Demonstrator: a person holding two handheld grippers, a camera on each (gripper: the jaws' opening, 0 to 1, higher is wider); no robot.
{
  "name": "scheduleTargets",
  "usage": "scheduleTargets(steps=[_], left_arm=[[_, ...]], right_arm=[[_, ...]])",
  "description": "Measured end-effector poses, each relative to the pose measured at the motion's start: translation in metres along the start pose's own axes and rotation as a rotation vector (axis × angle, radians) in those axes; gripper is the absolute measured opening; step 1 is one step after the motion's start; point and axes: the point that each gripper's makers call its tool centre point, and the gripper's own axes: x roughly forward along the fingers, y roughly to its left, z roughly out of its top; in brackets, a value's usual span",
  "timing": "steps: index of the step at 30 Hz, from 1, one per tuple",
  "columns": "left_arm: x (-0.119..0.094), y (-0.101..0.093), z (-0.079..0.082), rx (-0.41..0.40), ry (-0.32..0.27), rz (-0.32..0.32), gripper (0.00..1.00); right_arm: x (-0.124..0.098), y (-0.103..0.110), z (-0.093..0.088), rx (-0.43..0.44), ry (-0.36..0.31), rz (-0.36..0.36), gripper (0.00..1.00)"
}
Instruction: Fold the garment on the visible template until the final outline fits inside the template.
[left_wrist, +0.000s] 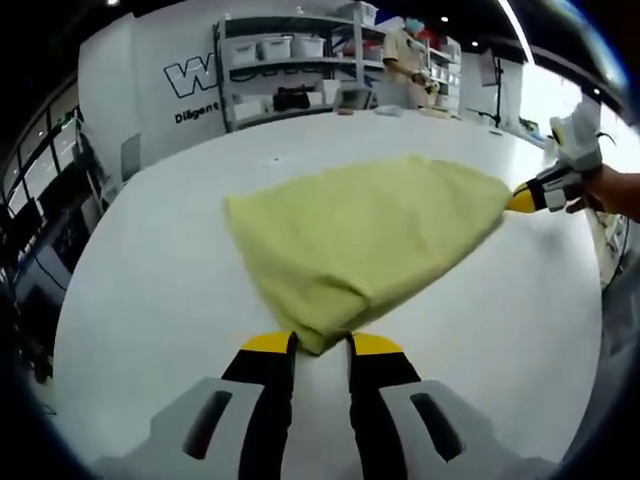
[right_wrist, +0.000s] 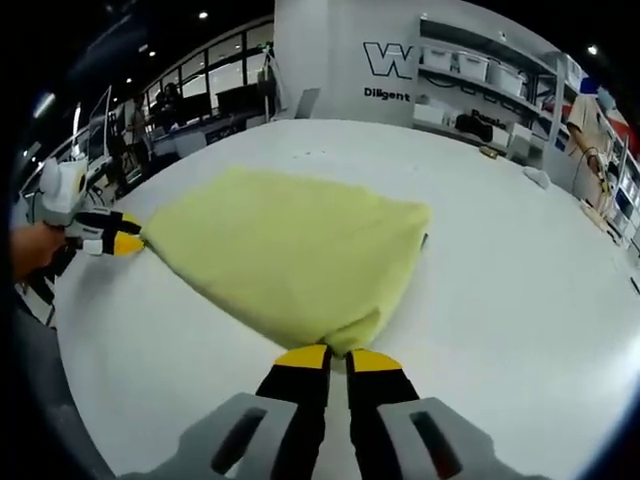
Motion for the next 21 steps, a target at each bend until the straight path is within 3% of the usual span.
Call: scheduleTargets(steps=[6, 10, 21], left_arm=[[0.0035, 0.0034, -0.0008, 0.025, 0.014, 0.008, 0.09], [0.0049, 0.0007, 0.0, 0.039, 0.013, 0.0, 0.0], [0.006, 0.002, 0.0004, 0.072, 0.023, -0.005, 0.0]], right_arm=[[0.0006, -0.0004, 0.0009, -0.003, 0.0, -0.001, 0.0], [-0.0004, -0.0008, 0.0026, -0.01, -0.005, -0.003, 0.0], [-0.0028, -0.0041, 0.0016, -0.028, 0.005, -0.005, 0.0]])
